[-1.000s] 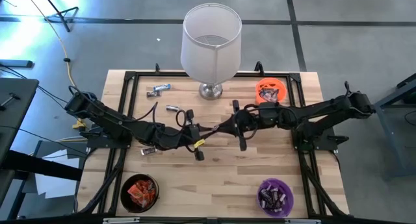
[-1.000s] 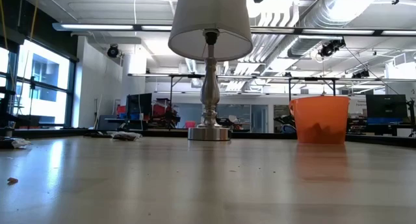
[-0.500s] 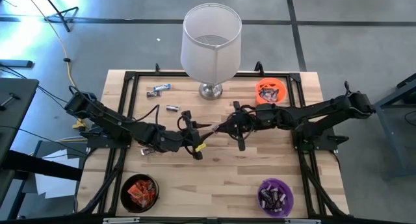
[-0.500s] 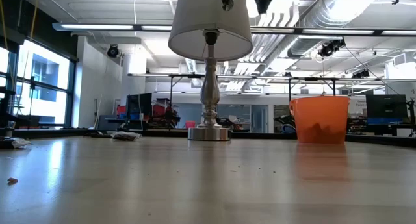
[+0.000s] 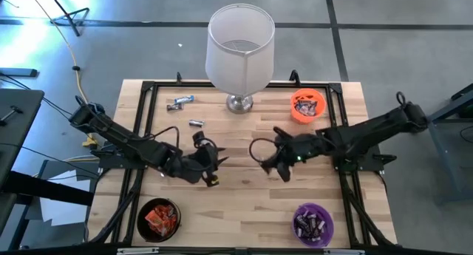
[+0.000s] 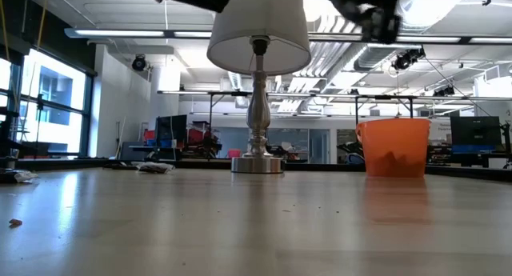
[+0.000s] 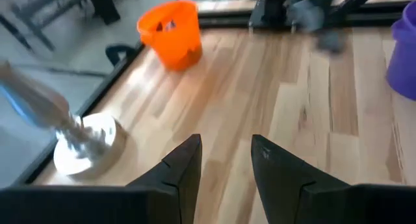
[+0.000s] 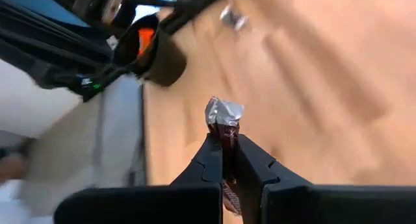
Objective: Sort candy
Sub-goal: Put the brown chocolate bar into the violet bucket
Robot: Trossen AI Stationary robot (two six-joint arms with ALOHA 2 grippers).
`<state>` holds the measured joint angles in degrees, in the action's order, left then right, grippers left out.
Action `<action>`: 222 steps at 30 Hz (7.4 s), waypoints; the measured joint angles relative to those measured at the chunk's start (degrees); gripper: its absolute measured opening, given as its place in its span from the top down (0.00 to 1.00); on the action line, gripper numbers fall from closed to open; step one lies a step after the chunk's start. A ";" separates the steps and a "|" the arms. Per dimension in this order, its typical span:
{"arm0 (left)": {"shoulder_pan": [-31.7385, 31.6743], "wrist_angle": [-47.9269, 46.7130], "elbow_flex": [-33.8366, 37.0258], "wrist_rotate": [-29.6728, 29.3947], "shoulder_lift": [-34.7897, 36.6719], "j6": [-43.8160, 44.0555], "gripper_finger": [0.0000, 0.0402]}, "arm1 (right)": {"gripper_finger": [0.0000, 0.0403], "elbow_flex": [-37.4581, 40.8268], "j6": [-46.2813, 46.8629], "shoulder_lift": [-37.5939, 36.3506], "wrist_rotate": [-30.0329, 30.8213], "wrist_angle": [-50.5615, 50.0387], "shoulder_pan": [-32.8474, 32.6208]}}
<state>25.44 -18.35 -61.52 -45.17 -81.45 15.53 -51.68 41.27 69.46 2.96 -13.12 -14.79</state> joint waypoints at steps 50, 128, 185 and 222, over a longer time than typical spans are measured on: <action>-1.57 -35.88 0.00 17.05 -0.02 22.66 0.70 | 0.66 0.00 45.08 0.01 3.07 -18.04 -32.20; 4.95 -18.10 3.68 2.97 -0.22 29.76 0.99 | 0.66 0.00 -15.06 0.01 14.63 -2.44 -8.02; 3.75 37.93 -0.46 -6.42 -10.11 -19.17 1.00 | 0.96 -0.04 -44.54 13.06 13.08 45.09 -4.59; 9.52 9.46 -0.55 -27.44 -7.43 -5.28 0.72 | 0.99 0.02 9.61 0.41 6.05 4.59 -13.11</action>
<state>34.96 -8.89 -62.06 -72.61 -88.88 10.25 -51.66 50.89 69.87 9.00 -8.54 -27.90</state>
